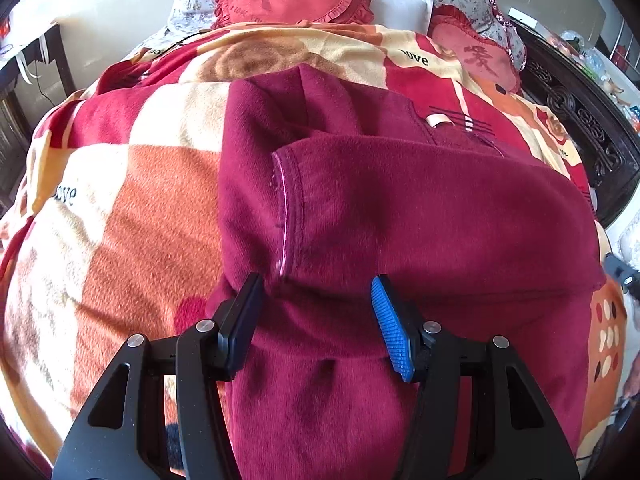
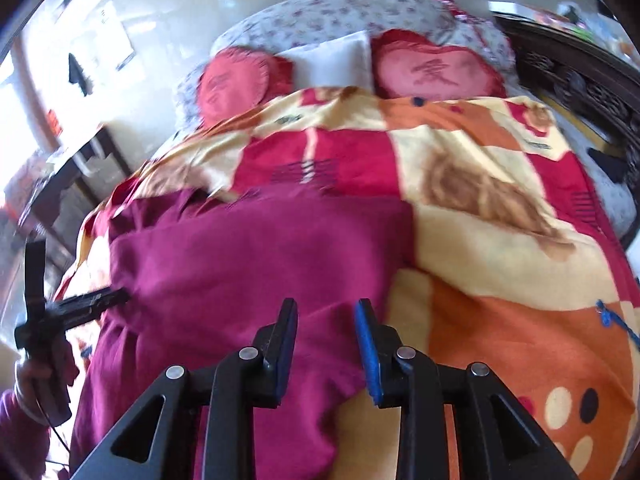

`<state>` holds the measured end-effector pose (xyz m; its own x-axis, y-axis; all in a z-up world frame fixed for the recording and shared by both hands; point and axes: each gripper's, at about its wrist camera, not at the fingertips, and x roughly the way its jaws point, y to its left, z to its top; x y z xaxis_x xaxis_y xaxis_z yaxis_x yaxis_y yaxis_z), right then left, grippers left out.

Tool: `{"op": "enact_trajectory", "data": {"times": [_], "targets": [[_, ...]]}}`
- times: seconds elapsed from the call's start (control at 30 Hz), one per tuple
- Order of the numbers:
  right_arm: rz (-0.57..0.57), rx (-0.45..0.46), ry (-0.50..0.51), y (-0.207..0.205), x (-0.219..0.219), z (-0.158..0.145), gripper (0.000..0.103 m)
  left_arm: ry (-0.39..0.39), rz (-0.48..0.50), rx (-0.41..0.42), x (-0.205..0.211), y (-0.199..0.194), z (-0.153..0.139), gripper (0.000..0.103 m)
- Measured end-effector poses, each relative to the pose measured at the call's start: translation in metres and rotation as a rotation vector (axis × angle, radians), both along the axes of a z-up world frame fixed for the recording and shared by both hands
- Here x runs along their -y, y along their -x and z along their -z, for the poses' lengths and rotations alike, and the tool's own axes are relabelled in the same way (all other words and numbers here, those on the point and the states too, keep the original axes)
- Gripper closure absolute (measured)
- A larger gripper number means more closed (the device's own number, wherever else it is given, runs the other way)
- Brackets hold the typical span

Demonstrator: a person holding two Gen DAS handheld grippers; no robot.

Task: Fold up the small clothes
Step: 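Move the left tool down to the sweatshirt hem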

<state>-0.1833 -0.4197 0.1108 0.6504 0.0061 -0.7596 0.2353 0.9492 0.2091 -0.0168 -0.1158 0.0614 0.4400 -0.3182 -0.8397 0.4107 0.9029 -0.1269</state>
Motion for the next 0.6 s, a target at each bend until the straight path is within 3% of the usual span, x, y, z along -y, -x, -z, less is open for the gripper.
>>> {"op": "enact_trajectory", "data": {"times": [0.13, 0.17, 0.3, 0.43, 0.6], "targets": [[0.0, -0.123, 0.08, -0.014, -0.012, 0.034, 0.075, -0.009, 0.009, 0.014, -0.005, 0.013, -0.007, 0.047], [0.012, -0.113, 0.064, -0.014, -0.009, 0.04, 0.075, -0.015, 0.015, 0.019, -0.006, 0.017, -0.008, 0.047], [0.033, -0.102, 0.021, -0.008, -0.003, 0.03, 0.075, -0.037, 0.025, 0.055, -0.015, 0.034, -0.016, 0.047], [0.02, -0.079, 0.02, 0.008, -0.011, 0.01, 0.067, -0.025, 0.022, 0.059, -0.024, 0.046, -0.021, 0.047], [0.003, -0.07, -0.066, 0.036, -0.024, 0.001, 0.057, -0.013, 0.028, 0.048, -0.034, 0.064, -0.022, 0.047]]}}
